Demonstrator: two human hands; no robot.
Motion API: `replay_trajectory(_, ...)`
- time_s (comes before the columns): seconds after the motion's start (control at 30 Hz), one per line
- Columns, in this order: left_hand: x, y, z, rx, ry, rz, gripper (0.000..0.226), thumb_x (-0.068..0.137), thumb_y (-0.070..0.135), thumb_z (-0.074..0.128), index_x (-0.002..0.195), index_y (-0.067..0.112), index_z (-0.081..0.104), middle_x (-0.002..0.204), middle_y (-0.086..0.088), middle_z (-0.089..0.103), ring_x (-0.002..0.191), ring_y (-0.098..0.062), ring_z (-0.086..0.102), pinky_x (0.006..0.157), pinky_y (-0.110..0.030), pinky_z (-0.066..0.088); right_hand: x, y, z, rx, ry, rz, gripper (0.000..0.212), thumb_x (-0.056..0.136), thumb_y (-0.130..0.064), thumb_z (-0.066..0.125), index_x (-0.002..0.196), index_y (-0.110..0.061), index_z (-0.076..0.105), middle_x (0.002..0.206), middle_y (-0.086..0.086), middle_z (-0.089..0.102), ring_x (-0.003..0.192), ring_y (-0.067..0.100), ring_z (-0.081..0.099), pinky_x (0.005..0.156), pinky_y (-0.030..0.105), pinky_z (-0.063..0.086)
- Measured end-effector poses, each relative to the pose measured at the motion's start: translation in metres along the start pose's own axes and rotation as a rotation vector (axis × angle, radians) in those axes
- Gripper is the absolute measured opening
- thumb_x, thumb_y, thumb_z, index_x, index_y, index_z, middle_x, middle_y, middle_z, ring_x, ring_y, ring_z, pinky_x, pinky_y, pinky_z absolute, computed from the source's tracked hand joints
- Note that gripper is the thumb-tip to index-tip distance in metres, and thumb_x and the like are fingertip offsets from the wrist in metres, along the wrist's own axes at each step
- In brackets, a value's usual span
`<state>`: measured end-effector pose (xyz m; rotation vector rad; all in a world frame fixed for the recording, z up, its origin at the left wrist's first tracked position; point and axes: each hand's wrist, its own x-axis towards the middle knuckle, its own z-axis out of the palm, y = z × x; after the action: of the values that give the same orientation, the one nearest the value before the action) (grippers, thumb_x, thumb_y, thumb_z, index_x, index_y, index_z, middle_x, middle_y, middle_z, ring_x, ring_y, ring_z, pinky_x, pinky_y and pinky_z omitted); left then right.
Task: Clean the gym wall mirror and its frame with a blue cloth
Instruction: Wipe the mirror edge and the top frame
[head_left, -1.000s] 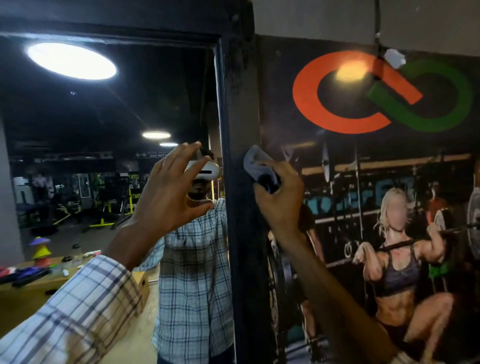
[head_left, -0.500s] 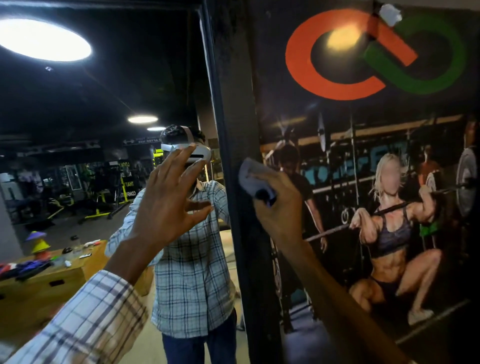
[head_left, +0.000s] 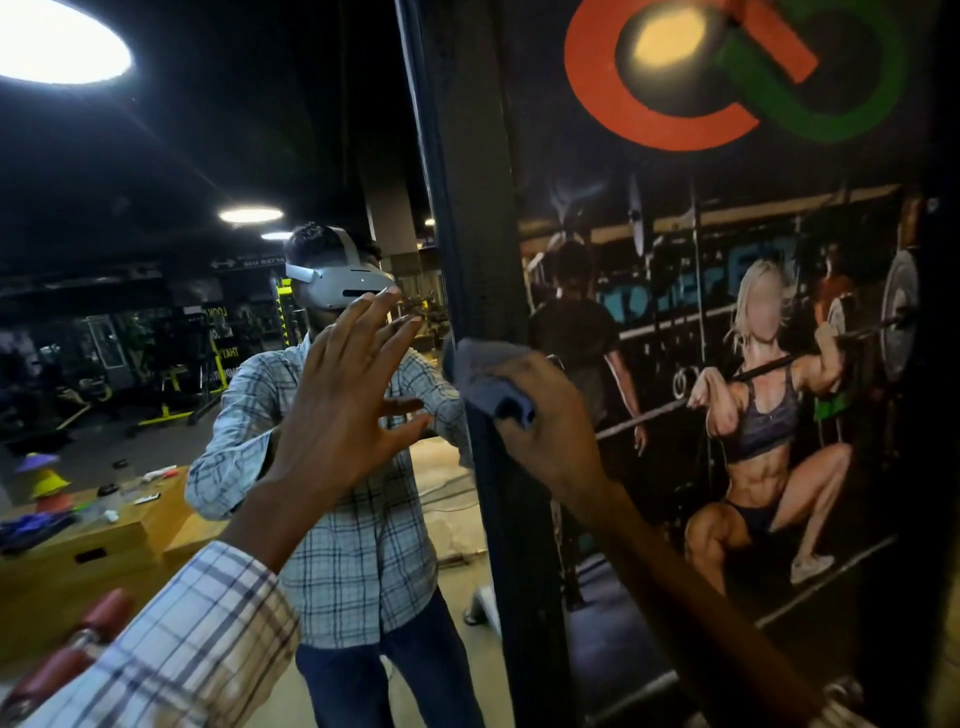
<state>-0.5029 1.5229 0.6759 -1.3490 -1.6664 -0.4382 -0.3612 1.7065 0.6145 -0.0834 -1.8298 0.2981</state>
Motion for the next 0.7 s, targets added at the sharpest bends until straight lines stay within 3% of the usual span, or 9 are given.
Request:
replay_trajectory(0.1, -0.010, 0.006, 0.001, -0.012, 0.014, -0.005, 0.098, 0.079, 0.051, 0.081, 0.159, 0.017, 0.036, 0.171, -0.008, 0.018, 0.158, -0.030, 0.014, 0.124, -0.053, 0.021, -0.003, 0.003, -0.003, 0.060, 0.165, 0.154, 0.047, 0.079, 0.004, 0.078, 0.122, -0.010, 0.066, 0.128, 0.004, 0.062, 0.117, 0.007, 0.057, 0.101, 0.009, 0.044)
replay_trajectory(0.2, -0.024, 0.009, 0.007, -0.012, 0.002, -0.013, 0.098, 0.080, 0.052, 0.080, 0.160, 0.017, 0.035, 0.172, -0.008, 0.017, 0.159, -0.029, 0.012, 0.125, -0.052, 0.020, -0.015, 0.001, 0.004, 0.014, -0.067, 0.009, 0.047, 0.079, -0.002, 0.078, 0.124, -0.011, 0.065, 0.130, 0.003, 0.060, 0.122, 0.014, 0.058, 0.105, 0.028, 0.051)
replay_trajectory(0.23, -0.030, 0.010, 0.010, -0.019, 0.001, -0.023, 0.098, 0.080, 0.051, 0.080, 0.160, 0.018, 0.035, 0.172, -0.007, 0.017, 0.159, -0.028, 0.012, 0.125, -0.052, 0.020, -0.018, 0.005, 0.006, 0.012, -0.059, -0.014, 0.046, 0.079, -0.002, 0.078, 0.123, -0.010, 0.065, 0.129, 0.003, 0.061, 0.121, 0.015, 0.059, 0.104, 0.029, 0.052)
replay_trajectory(0.37, -0.055, 0.019, 0.021, -0.057, 0.007, -0.056, 0.099, 0.078, 0.048, 0.083, 0.160, 0.020, 0.036, 0.172, -0.006, 0.018, 0.159, -0.029, 0.014, 0.123, -0.057, 0.026, -0.028, 0.012, 0.004, 0.112, 0.183, 0.118, 0.045, 0.080, 0.006, 0.075, 0.121, -0.007, 0.066, 0.124, 0.002, 0.061, 0.116, 0.007, 0.058, 0.100, 0.013, 0.047)
replay_trajectory(0.47, -0.074, 0.029, 0.028, -0.044, 0.010, -0.074, 0.101, 0.075, 0.046, 0.087, 0.159, 0.020, 0.037, 0.172, -0.006, 0.019, 0.159, -0.029, 0.014, 0.123, -0.056, 0.026, -0.043, 0.011, 0.009, 0.039, -0.042, -0.038, 0.041, 0.082, -0.003, 0.076, 0.121, -0.011, 0.066, 0.128, 0.004, 0.062, 0.120, 0.013, 0.057, 0.106, 0.027, 0.049)
replay_trajectory(0.5, -0.080, 0.032, 0.031, -0.042, 0.014, -0.084, 0.101, 0.075, 0.046, 0.087, 0.159, 0.019, 0.038, 0.172, -0.006, 0.019, 0.159, -0.029, 0.015, 0.123, -0.055, 0.026, -0.046, 0.017, 0.010, 0.036, -0.040, -0.057, 0.041, 0.082, -0.002, 0.076, 0.121, -0.011, 0.066, 0.128, 0.004, 0.063, 0.121, 0.013, 0.057, 0.106, 0.030, 0.050)
replay_trajectory(0.6, -0.096, 0.042, 0.037, -0.040, 0.022, -0.107, 0.100, 0.076, 0.047, 0.086, 0.159, 0.020, 0.037, 0.171, -0.006, 0.020, 0.159, -0.029, 0.016, 0.123, -0.055, 0.026, -0.057, 0.030, 0.006, 0.095, 0.164, 0.134, 0.046, 0.080, 0.005, 0.074, 0.123, -0.010, 0.065, 0.127, 0.004, 0.061, 0.119, 0.013, 0.058, 0.101, 0.032, 0.054)
replay_trajectory(0.63, -0.101, 0.045, 0.040, -0.037, 0.019, -0.111, 0.101, 0.077, 0.048, 0.086, 0.160, 0.020, 0.036, 0.172, -0.006, 0.019, 0.159, -0.028, 0.016, 0.123, -0.054, 0.026, -0.061, 0.030, 0.006, 0.111, 0.166, 0.135, 0.047, 0.080, 0.005, 0.074, 0.123, -0.009, 0.065, 0.128, 0.004, 0.061, 0.121, 0.014, 0.059, 0.102, 0.033, 0.054)
replay_trajectory(0.7, -0.110, 0.050, 0.045, -0.029, 0.004, -0.118, 0.102, 0.077, 0.049, 0.084, 0.161, 0.021, 0.033, 0.172, -0.005, 0.017, 0.159, -0.028, 0.014, 0.123, -0.052, 0.024, -0.078, 0.024, 0.009, 0.037, -0.021, 0.025, 0.045, 0.080, 0.000, 0.075, 0.124, -0.010, 0.065, 0.131, 0.005, 0.061, 0.124, 0.017, 0.056, 0.111, 0.031, 0.046)
